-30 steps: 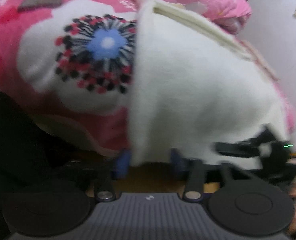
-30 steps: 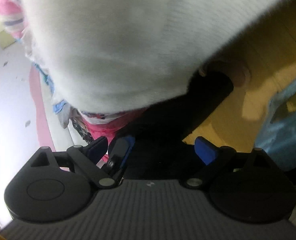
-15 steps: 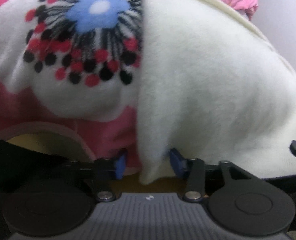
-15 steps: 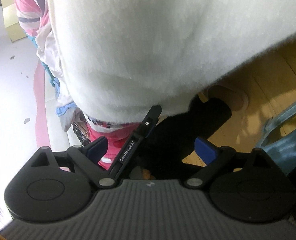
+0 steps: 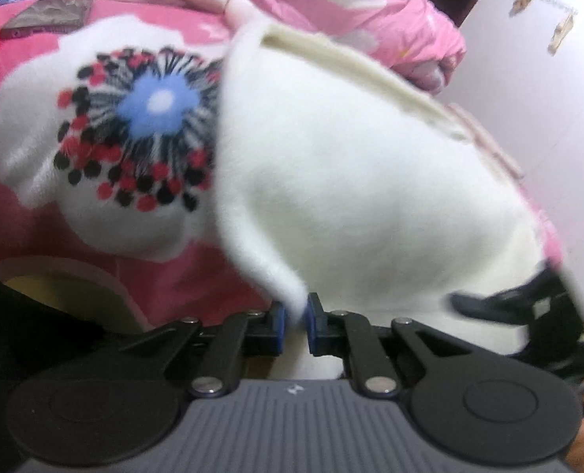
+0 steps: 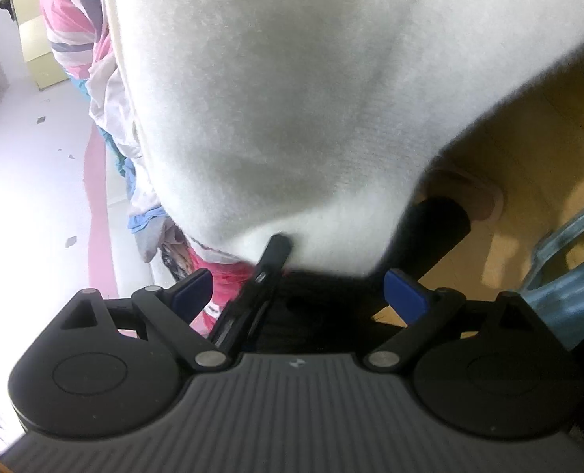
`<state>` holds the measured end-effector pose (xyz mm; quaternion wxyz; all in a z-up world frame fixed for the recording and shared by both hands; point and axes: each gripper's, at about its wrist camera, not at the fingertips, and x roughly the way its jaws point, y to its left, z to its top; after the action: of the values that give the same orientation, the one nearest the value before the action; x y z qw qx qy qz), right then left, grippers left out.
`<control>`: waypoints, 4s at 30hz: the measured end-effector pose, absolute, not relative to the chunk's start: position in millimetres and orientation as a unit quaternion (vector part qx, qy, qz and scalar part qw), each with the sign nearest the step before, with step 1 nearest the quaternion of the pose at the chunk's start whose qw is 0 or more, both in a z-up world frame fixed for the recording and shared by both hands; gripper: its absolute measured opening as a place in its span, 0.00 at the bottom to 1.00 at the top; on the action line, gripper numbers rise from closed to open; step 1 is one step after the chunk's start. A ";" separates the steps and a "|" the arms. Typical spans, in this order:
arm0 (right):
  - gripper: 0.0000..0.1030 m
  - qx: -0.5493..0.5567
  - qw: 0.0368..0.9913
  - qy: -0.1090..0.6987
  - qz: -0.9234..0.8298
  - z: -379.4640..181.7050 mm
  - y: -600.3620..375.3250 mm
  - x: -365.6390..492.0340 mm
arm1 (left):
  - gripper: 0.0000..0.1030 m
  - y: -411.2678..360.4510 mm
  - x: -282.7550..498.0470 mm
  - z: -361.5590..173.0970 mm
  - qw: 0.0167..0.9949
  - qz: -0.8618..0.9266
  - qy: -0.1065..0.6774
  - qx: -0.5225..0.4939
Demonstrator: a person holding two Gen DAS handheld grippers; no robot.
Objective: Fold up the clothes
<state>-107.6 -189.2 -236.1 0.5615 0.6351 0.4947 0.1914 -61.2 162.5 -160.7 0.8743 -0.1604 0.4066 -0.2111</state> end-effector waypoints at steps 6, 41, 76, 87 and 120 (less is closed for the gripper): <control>0.93 0.681 0.507 0.490 0.200 -259.7 -169.1 -109.0 | 0.11 166.9 -65.4 -135.2 0.848 -0.232 0.403 -0.254; 0.05 0.660 0.531 0.434 0.308 -234.3 -157.4 -100.6 | 0.32 180.7 -25.6 -232.5 0.672 -0.251 0.489 -0.497; 0.30 0.187 0.877 0.443 0.014 -113.3 -280.2 -117.3 | 0.10 143.4 -14.5 -219.3 0.736 -0.286 0.506 -0.348; 0.06 0.287 0.864 0.411 0.032 -120.5 -308.4 -128.7 | 0.10 137.9 -19.3 -215.3 0.753 -0.296 0.503 -0.304; 0.05 0.514 0.821 0.144 0.204 -5.8 -410.2 -19.4 | 0.10 180.5 49.0 -14.2 0.815 -0.318 0.290 -0.388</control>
<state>-19.4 -410.2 -5.8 0.8206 0.5143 0.1435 0.2039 49.0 180.5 -14.2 0.8152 -0.3882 0.2895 -0.3178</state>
